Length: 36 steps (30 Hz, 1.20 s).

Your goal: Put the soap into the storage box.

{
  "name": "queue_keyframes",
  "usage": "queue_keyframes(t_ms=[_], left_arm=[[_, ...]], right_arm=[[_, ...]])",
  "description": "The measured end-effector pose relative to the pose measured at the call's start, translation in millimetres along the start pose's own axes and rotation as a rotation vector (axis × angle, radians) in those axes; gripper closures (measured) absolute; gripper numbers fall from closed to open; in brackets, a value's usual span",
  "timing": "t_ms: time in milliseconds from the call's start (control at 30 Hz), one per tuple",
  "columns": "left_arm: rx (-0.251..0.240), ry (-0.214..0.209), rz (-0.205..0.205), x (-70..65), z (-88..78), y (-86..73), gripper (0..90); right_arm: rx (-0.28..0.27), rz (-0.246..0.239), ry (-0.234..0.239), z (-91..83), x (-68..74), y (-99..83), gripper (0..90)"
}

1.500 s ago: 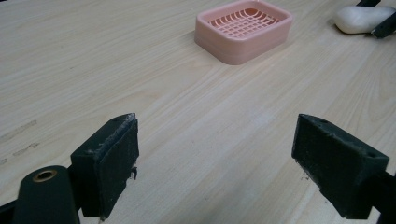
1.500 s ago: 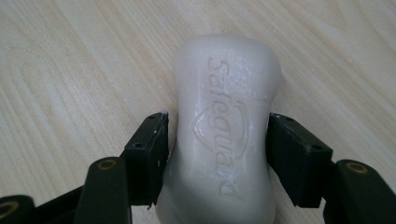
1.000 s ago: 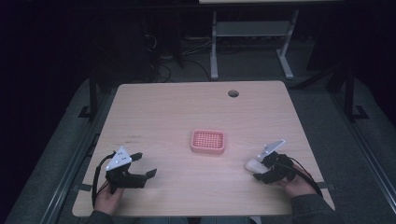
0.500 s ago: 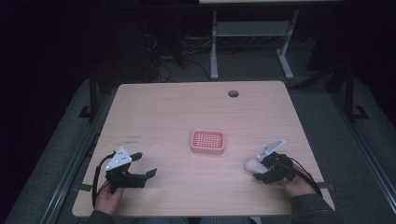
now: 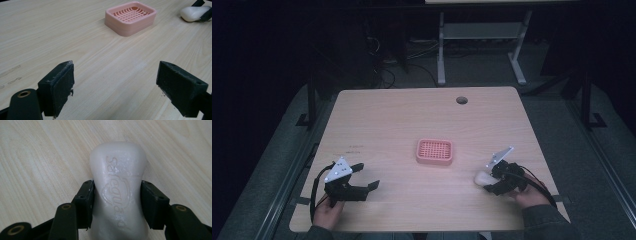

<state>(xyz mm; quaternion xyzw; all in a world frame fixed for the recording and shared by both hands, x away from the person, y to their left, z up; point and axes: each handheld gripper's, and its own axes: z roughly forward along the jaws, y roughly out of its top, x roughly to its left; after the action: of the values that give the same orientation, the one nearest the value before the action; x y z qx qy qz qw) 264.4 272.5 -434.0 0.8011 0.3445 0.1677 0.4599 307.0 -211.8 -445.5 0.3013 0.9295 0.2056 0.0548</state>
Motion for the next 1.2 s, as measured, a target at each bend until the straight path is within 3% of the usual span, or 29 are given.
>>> queue_keyframes(t_ms=[100,233,400,600,700,1200], left_arm=[[0.000,0.000,0.005,-0.2,0.3,-0.1,14.4],[0.007,0.000,0.008,1.1,-0.7,0.1,14.4],[0.002,-0.001,0.006,0.5,-0.3,0.0,14.4],[0.003,-0.001,0.010,0.9,-0.8,0.2,14.4],[0.002,-0.001,0.011,1.0,-1.3,0.3,14.5],[-0.016,-0.001,-0.007,0.7,-1.1,0.1,14.4]], right_arm=[[0.048,-0.022,-0.008,2.8,0.4,7.7,46.9],[0.074,-0.043,-0.014,5.6,1.8,13.6,47.3],[0.078,-0.024,0.005,7.6,-0.7,16.5,47.4],[0.082,-0.049,0.015,8.1,-0.9,18.8,48.6],[0.077,-0.075,0.012,8.0,0.4,19.1,48.8],[0.080,-0.110,-0.020,2.8,5.1,25.4,48.9]])
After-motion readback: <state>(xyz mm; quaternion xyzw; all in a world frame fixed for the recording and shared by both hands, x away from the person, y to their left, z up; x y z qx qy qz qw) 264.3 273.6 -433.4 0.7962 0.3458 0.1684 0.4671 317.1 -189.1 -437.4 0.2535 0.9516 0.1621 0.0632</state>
